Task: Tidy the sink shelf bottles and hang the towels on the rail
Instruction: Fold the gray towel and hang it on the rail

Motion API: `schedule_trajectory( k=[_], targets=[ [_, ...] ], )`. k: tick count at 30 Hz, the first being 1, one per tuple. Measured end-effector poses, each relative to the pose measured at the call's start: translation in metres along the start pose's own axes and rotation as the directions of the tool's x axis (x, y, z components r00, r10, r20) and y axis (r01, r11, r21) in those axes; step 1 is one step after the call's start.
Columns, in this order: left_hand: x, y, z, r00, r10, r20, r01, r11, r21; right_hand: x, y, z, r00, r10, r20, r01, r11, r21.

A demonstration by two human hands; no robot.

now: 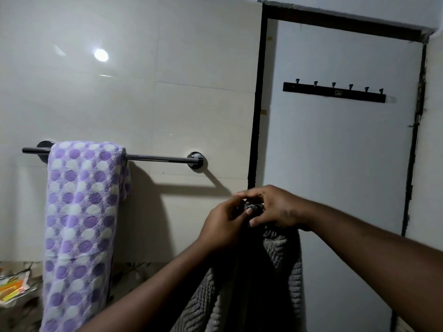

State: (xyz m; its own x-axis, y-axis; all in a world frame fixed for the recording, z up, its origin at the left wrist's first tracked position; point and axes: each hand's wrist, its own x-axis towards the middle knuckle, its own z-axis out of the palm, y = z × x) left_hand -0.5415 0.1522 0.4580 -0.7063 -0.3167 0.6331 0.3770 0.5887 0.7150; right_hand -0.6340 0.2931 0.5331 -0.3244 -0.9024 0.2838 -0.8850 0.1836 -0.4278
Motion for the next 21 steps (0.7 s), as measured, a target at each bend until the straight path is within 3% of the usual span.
schedule_trajectory(
  k=[4,7,10,11,13,16,18,21],
  targets=[
    [-0.003,-0.008,-0.006,0.999,-0.029,-0.022,0.031,0.997,0.075,0.001,0.004,0.000,0.990,-0.008,-0.141,-0.004,0.997,-0.081],
    [-0.015,-0.026,-0.011,0.972,-0.182,0.148,0.176,0.983,0.053,-0.001,0.015,-0.010,0.954,0.035,-0.298,-0.084,0.985,-0.150],
    [-0.024,-0.034,-0.016,0.945,-0.224,0.240,0.257,0.960,-0.116,-0.005,0.021,-0.017,0.909,0.084,-0.409,-0.169,0.970,-0.176],
    [-0.023,-0.033,-0.018,0.956,-0.217,0.199,0.245,0.962,-0.125,-0.005,0.021,-0.017,0.909,0.100,-0.404,-0.206,0.952,-0.226],
    [-0.015,-0.029,-0.018,0.988,-0.132,0.081,0.129,0.991,0.041,-0.003,0.017,-0.012,0.944,0.108,-0.312,-0.202,0.936,-0.288],
    [-0.008,-0.010,-0.011,0.998,-0.026,0.050,0.018,0.989,0.148,0.002,0.004,0.002,0.999,0.001,-0.038,-0.003,0.999,-0.046],
    [-0.004,0.000,-0.009,1.000,0.010,0.013,-0.012,0.988,0.154,0.003,0.002,0.008,0.998,-0.054,-0.028,0.055,0.997,0.051],
    [-0.002,-0.003,-0.010,0.998,-0.047,-0.030,0.050,0.992,0.113,0.001,0.004,0.004,0.995,-0.035,-0.090,0.036,0.999,0.013]
  ],
)
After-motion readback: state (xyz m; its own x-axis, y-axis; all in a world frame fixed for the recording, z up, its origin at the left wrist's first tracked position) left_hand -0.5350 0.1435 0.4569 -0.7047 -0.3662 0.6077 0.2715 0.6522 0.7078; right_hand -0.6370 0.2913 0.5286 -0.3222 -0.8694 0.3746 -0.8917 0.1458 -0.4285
